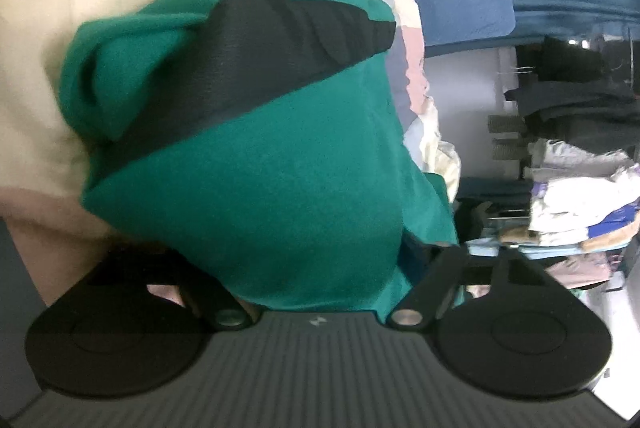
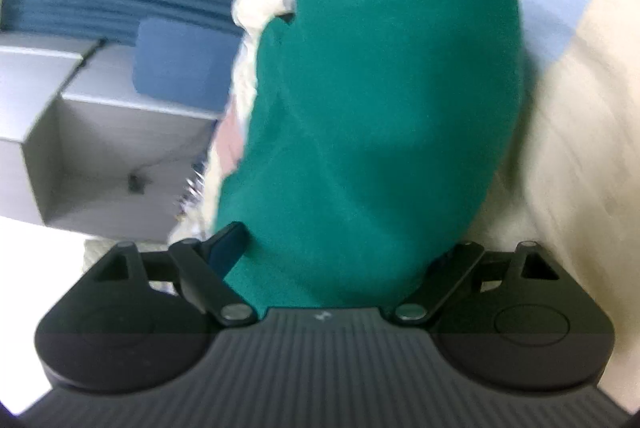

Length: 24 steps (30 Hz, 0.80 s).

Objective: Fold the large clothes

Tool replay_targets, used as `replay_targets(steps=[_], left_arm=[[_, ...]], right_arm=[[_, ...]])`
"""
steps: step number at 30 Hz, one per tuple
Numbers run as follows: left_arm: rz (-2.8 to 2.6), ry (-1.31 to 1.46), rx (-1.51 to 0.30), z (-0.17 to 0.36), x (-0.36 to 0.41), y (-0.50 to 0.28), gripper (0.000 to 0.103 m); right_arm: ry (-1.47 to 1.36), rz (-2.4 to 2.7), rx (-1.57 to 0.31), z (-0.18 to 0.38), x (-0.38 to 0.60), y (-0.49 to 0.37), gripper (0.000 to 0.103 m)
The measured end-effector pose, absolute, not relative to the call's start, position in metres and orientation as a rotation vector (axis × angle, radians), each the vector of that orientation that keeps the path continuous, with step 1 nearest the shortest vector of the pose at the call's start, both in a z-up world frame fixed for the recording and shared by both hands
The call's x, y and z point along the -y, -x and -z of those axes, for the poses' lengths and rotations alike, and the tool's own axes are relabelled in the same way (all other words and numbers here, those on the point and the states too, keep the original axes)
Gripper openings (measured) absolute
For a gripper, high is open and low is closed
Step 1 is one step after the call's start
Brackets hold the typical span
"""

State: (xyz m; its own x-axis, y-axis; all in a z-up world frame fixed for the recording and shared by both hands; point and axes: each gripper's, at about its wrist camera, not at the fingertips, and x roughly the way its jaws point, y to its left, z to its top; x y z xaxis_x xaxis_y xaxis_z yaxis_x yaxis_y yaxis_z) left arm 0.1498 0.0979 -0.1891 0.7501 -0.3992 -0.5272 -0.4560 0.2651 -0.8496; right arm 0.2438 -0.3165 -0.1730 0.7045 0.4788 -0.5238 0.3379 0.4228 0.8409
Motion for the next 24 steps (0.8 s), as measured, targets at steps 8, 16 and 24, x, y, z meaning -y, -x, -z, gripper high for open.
replay_targets(steps=[8,16,24], left_arm=[[-0.012,1.241,-0.713,0.163,-0.096,-0.133,0.022],[0.025,1.178,-0.676,0.124,-0.097,-0.086,0.019],[0.041,1.133,-0.724,0.084,-0.093,-0.035,0.019]], right_arm=[[-0.935,-0.163,-0.803,0.142,0.306,-0.234,0.028],[-0.790,-0.233,-0.759,0.103,0.299,-0.197,0.022],[-0.725,-0.307,-0.750,0.072,0.314,-0.142,0.022]])
